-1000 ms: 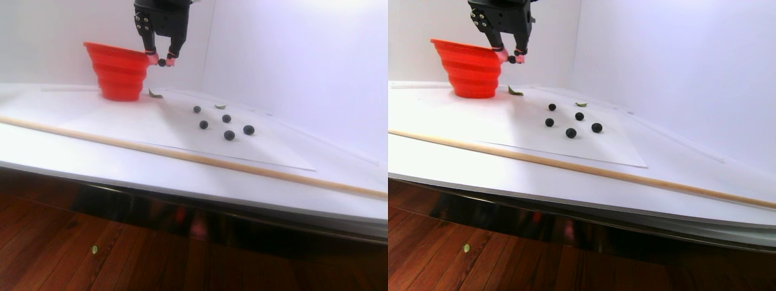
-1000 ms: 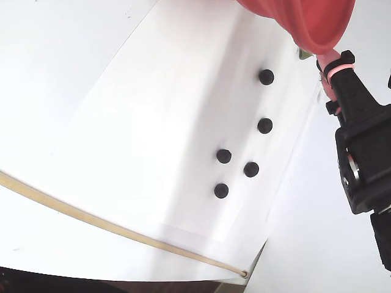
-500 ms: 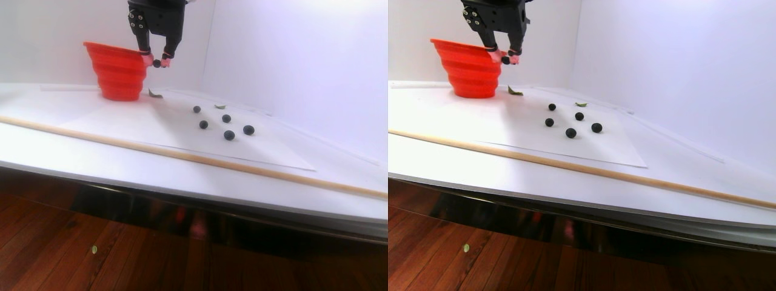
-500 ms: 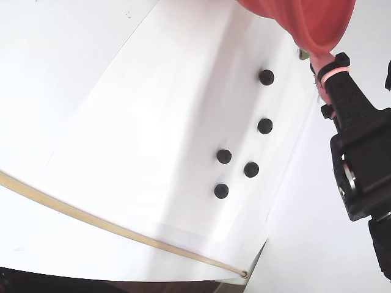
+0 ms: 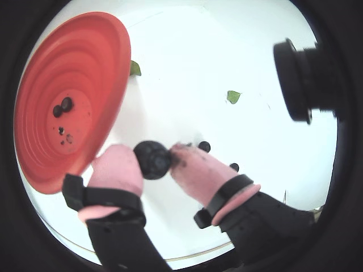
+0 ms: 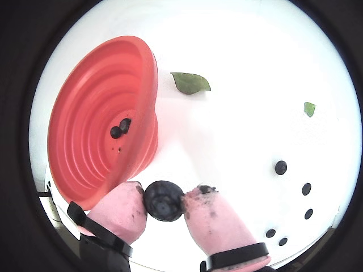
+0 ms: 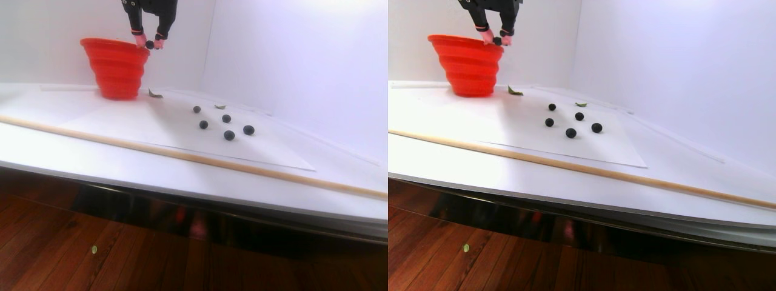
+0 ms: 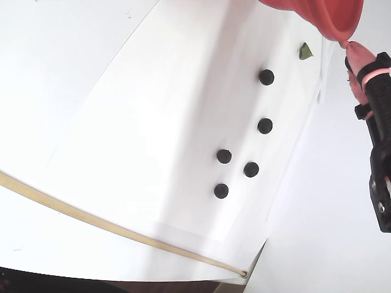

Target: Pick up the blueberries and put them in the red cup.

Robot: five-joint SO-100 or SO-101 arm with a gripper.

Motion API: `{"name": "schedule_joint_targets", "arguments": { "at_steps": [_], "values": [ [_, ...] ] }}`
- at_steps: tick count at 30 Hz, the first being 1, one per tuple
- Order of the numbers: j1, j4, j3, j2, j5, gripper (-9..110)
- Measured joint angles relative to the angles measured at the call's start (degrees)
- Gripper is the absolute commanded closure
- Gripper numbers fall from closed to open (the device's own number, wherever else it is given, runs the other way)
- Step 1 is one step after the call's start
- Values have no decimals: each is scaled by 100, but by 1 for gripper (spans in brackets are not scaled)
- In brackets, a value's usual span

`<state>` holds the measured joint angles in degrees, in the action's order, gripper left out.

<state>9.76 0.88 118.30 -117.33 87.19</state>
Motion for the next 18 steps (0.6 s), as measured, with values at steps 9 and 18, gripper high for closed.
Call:
{"name": "schedule_joint_targets", "arguments": {
  "at_steps": [9,18],
  "values": [
    [18,44,132,-264,53,91],
    [290,44,246,-272,53,91]
  ]
}}
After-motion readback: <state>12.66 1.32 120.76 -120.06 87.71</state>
